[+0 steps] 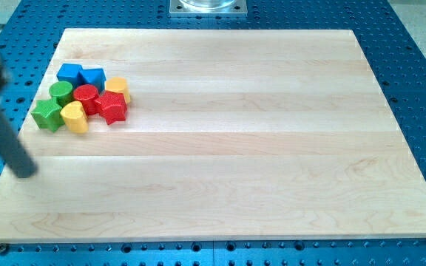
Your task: Separate the yellow hexagon from the group of blocks
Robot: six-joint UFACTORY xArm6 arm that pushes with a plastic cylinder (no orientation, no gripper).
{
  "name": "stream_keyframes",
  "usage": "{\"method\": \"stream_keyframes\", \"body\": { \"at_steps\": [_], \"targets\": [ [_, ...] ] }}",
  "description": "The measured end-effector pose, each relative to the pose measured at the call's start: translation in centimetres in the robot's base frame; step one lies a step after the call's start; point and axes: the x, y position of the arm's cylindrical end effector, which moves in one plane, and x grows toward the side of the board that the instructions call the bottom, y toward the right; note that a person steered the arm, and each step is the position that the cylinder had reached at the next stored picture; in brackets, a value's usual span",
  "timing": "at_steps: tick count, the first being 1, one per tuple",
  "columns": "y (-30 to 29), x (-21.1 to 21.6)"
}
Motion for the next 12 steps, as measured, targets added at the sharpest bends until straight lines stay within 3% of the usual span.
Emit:
{"method": "stream_keyframes", "body": {
  "at_steps": [1,2,3,4,5,6,7,8,10,11,12],
  "targets": [
    [-0.1,-1.2],
    [0.9,-7.4],
    [9.6,-12.0],
    [20.5,-13.4],
    [18.5,-12.9],
    [19.3,-16.0],
    [24.8,-21.9],
    [31.7,-22.4],
    [26.9,-19.1],
    [32.7,-16.9],
    [39.8,-21.3]
  ]
}}
